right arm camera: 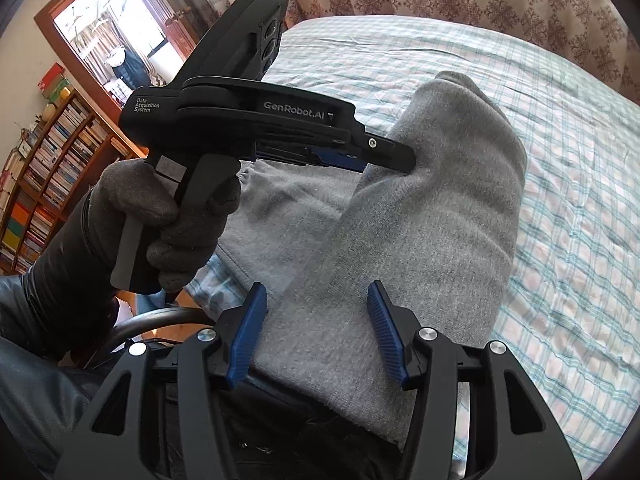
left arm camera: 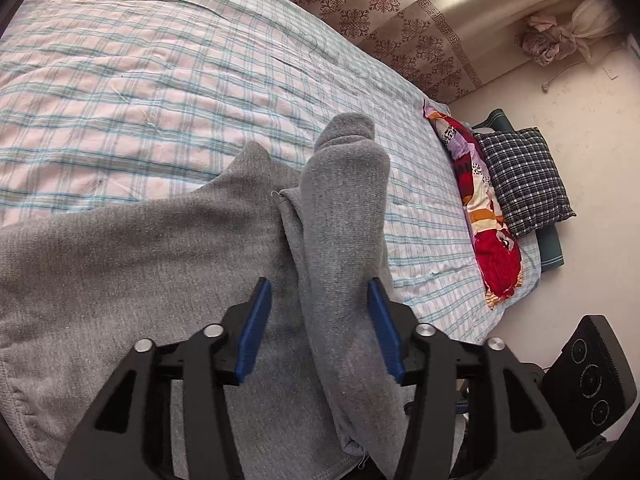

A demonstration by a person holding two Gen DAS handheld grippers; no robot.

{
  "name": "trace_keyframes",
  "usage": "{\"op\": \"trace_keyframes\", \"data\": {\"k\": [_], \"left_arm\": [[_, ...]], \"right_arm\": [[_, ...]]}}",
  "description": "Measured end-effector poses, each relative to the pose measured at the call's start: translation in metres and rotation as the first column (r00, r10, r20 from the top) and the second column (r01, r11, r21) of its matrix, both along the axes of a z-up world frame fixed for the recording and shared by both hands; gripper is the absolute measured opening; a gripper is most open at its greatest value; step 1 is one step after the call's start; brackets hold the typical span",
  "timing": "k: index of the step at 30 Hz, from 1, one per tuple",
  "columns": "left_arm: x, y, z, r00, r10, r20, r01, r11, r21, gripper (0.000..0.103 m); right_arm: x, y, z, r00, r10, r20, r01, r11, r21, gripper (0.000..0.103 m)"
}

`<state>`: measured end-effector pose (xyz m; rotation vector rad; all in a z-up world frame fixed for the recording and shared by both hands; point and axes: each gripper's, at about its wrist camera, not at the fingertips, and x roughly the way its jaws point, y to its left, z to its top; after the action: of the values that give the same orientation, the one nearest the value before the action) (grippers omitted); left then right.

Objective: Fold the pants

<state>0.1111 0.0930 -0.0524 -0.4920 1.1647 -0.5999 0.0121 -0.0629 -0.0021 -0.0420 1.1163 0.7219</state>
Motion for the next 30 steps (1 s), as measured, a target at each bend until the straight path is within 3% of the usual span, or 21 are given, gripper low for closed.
{"op": "trace_keyframes", "data": {"k": [6, 8, 9, 10, 11, 12, 14, 15, 18, 23, 30], "left_arm": [[0.004, -0.017, -0.005, 0.999, -0.034, -0.039, 0.033, 0.999, -0.033, 0.071], [0.008, -0.026, -0.003, 0.998, -0.041, -0.042, 0.041, 0.999, 0.003, 0.071], [0.011, -0.031, -0.004, 0.998, -0.046, -0.048, 0.047, 0.998, 0.031, 0.066], [0.013, -0.036, -0.006, 0.997, -0.045, -0.06, 0.048, 0.997, 0.052, 0.055], [0.016, -0.039, -0.01, 0.995, -0.041, -0.09, 0.046, 0.997, 0.054, 0.024], [0.018, -0.041, -0.013, 0.992, -0.032, -0.118, 0.037, 0.998, 0.041, 0.02], [0.019, -0.045, -0.008, 0.995, -0.037, -0.096, 0.04, 0.999, 0.028, 0.016], [0.019, -0.045, -0.003, 0.996, -0.04, -0.083, 0.042, 0.999, 0.018, 0.015], [0.017, -0.04, 0.019, 0.998, -0.043, -0.038, 0.043, 0.999, 0.004, 0.015], [0.007, -0.012, 0.045, 0.999, -0.042, 0.005, 0.042, 0.999, 0.002, 0.015], [-0.011, 0.058, 0.042, 1.0, 0.021, 0.001, -0.021, 1.0, 0.02, 0.015]], "right_arm": [[-0.003, -0.002, -0.001, 1.0, 0.003, 0.005, -0.003, 1.0, 0.006, 0.053], [-0.004, 0.001, -0.002, 1.0, 0.005, 0.006, -0.005, 1.0, 0.009, 0.053], [-0.004, 0.0, -0.002, 1.0, 0.005, 0.006, -0.005, 1.0, 0.011, 0.053], [-0.005, 0.001, -0.001, 1.0, 0.004, 0.007, -0.004, 1.0, 0.013, 0.053], [-0.007, 0.003, 0.0, 1.0, 0.003, 0.01, -0.003, 1.0, 0.013, 0.053], [-0.008, 0.003, 0.001, 1.0, 0.001, 0.016, -0.001, 1.0, 0.012, 0.055], [-0.009, -0.001, 0.006, 0.999, -0.013, 0.035, 0.013, 1.0, 0.008, 0.068], [-0.011, -0.004, 0.01, 0.998, -0.024, 0.056, 0.024, 1.0, 0.006, 0.074], [-0.014, -0.013, 0.022, 0.994, -0.053, 0.092, 0.052, 0.999, 0.015, 0.076], [-0.014, -0.025, 0.04, 0.992, -0.088, 0.089, 0.076, 0.989, 0.128, 0.079], [-0.009, -0.014, 0.044, 0.998, -0.05, 0.038, 0.04, 0.971, 0.237, 0.079]]}}
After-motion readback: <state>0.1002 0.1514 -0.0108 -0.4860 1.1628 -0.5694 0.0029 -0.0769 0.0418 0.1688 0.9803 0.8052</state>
